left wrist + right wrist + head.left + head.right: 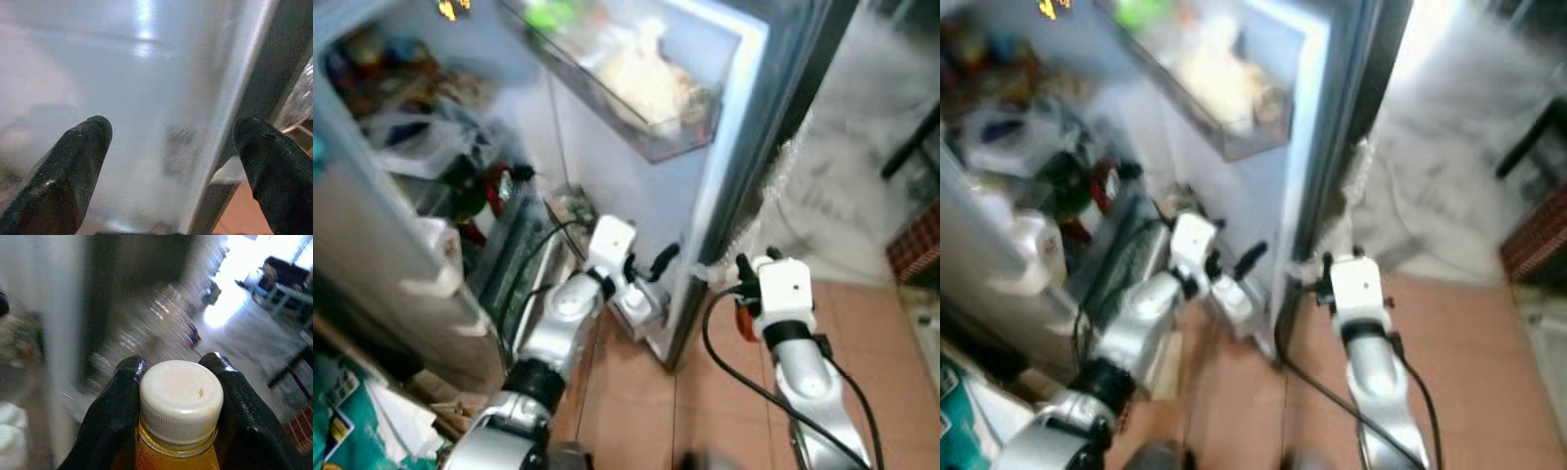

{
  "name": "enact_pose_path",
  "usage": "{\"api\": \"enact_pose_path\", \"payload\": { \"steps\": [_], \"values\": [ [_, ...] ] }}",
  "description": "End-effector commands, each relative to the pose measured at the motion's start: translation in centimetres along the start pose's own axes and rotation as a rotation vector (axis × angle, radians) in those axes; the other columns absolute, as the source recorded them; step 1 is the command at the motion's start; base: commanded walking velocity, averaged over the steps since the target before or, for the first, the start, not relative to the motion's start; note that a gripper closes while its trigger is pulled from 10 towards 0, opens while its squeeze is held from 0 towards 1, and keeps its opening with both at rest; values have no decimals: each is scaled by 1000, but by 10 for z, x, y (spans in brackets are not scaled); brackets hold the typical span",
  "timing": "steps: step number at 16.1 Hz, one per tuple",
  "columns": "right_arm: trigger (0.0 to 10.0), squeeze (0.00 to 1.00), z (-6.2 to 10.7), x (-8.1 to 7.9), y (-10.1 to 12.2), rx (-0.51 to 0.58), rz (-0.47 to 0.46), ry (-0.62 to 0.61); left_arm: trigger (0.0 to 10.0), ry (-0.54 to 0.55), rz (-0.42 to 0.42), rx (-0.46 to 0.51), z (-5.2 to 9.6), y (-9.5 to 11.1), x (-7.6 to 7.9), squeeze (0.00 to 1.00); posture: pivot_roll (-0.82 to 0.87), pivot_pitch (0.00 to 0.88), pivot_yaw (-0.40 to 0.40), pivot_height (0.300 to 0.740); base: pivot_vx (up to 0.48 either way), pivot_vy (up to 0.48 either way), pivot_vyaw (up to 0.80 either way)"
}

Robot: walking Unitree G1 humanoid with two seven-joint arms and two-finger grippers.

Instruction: Restocking fridge

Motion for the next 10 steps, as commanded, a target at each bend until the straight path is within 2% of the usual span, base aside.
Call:
{"api": "enact_pose_path", "payload": {
  "steps": [1,4,9,10],
  "values": [
    [10000,0,1,13,-1,-10,18,-42,10000,-33,-18,32,-8,11,8,0,-112,48,33,740,322,0,0],
    [10000,0,1,12,-1,-12,17,-37,10000,-43,-19,30,-7,11,11,0,-111,49,32,740,0,0,0],
    [10000,0,3,10,-3,-27,16,-19,10000,-44,-61,23,-10,12,13,0,-113,50,34,740,294,0,0],
    [10000,0,4,9,-1,-18,8,2,10000,-52,-48,23,-10,12,15,0,-113,50,34,740,345,0,0]
  ]
}}
Point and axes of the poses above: a point about 5 cm out from each wrist's last joint towards the gripper, its own z axis pointing back from the gripper into the wrist, its own y axis along the axis of the wrist's last joint, x = y × z, the point moved 2 cm from there along -z, pointing out of the wrist towards the gripper, and after that the axes turned 13 degrees about -z, right-handed, at the moved point
